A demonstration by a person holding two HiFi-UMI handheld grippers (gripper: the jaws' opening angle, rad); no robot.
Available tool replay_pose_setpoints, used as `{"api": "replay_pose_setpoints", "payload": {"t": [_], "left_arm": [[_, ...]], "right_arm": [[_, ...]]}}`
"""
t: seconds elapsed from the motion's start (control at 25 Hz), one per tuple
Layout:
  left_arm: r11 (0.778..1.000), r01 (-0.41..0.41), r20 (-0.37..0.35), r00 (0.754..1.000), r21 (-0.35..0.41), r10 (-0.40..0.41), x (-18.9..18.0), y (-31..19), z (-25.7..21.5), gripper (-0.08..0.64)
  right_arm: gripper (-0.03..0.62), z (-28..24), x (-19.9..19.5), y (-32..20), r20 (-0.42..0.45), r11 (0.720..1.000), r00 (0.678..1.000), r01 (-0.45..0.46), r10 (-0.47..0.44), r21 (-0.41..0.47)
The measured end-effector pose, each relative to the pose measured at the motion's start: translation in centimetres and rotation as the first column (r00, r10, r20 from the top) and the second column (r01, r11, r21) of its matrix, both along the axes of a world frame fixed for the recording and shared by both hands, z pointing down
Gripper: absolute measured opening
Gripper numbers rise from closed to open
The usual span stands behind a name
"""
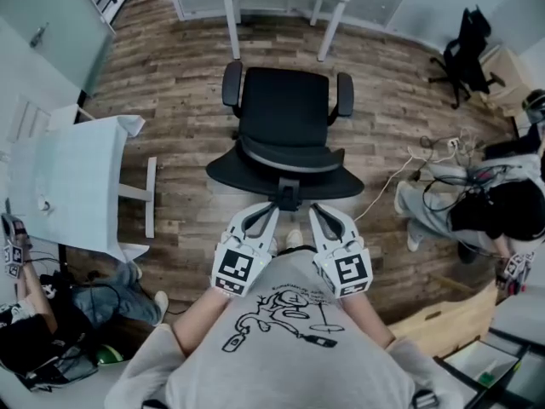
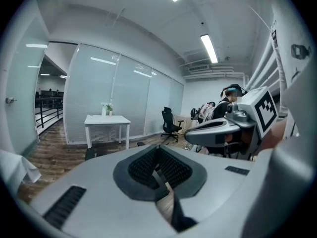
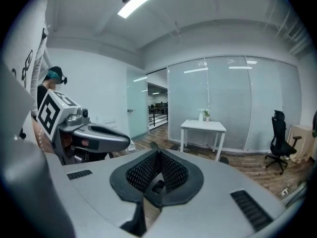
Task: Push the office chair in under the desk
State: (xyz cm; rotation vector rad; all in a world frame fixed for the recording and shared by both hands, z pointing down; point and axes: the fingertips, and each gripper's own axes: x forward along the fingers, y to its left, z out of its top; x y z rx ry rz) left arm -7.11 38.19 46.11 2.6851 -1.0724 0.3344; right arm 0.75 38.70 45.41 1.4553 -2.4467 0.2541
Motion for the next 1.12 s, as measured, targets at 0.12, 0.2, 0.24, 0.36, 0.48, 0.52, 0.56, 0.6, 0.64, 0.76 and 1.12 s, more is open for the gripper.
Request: {"api": "replay_pose_setpoints", "payload": {"t": [0.12, 0.2, 0.24, 0.36, 0.48, 0.52, 0.56, 0.6, 0.64, 0.76, 1.12], "left_arm": [[0.999, -0.039, 0.110, 0.993, 0.027, 0.036, -0.5, -0.6, 1.7, 0.051], [0.996, -0.073, 0.205, 0.977, 0.044, 0.062, -1.2, -1.3, 3.5, 0.111], [0.994, -0.090, 0.252, 0.965, 0.054, 0.073, -1.6, -1.7, 4.4, 0.125], [0.989, -0.129, 0.369, 0.925, 0.073, 0.094, -2.4, -2.3, 6.9, 0.147], [0.983, -0.165, 0.491, 0.864, 0.077, 0.107, -2.9, -2.7, 9.4, 0.172], [0.980, -0.181, 0.536, 0.837, 0.080, 0.111, -3.3, -3.0, 10.3, 0.181], [0.977, -0.199, 0.578, 0.808, 0.083, 0.115, -3.7, -3.6, 11.2, 0.189], [0.972, -0.218, 0.614, 0.780, 0.085, 0.121, -4.1, -4.1, 12.0, 0.195], [0.968, -0.236, 0.643, 0.755, 0.085, 0.127, -4.3, -4.5, 12.7, 0.201], [0.958, -0.278, 0.681, 0.715, 0.072, 0.156, -4.1, -4.9, 14.7, 0.210], [0.916, -0.400, 0.831, 0.512, 0.009, 0.215, -4.1, -5.3, 20.1, 0.277]], "right_arm": [[0.040, 1.1, 0.5, -0.1, -0.096, 0.999, 0.995, 0.036, -0.035, 0.014], [0.043, 1.8, 0.8, -0.5, -0.145, 0.999, 0.988, 0.052, -0.050, 0.009], [0.051, 2.3, 1.0, -0.6, -0.165, 0.998, 0.985, 0.058, -0.057, 0.002], [0.115, 4.0, 1.7, -0.7, -0.226, 0.996, 0.970, 0.086, -0.090, -0.028], [0.158, 5.9, 2.4, -0.4, -0.299, 0.991, 0.945, 0.125, -0.134, -0.048], [0.164, 6.7, 2.5, -0.6, -0.332, 0.989, 0.931, 0.139, -0.150, -0.057], [0.170, 7.6, 2.5, -1.0, -0.365, 0.986, 0.916, 0.150, -0.165, -0.069], [0.175, 8.4, 2.5, -1.4, -0.394, 0.984, 0.902, 0.158, -0.177, -0.080], [0.176, 9.2, 2.6, -1.8, -0.417, 0.982, 0.890, 0.164, -0.187, -0.091], [0.181, 11.3, 3.3, -2.3, -0.477, 0.975, 0.850, 0.191, -0.224, -0.118], [0.281, 17.8, 5.1, -2.8, -0.656, 0.921, 0.648, 0.294, -0.388, -0.254]]}}
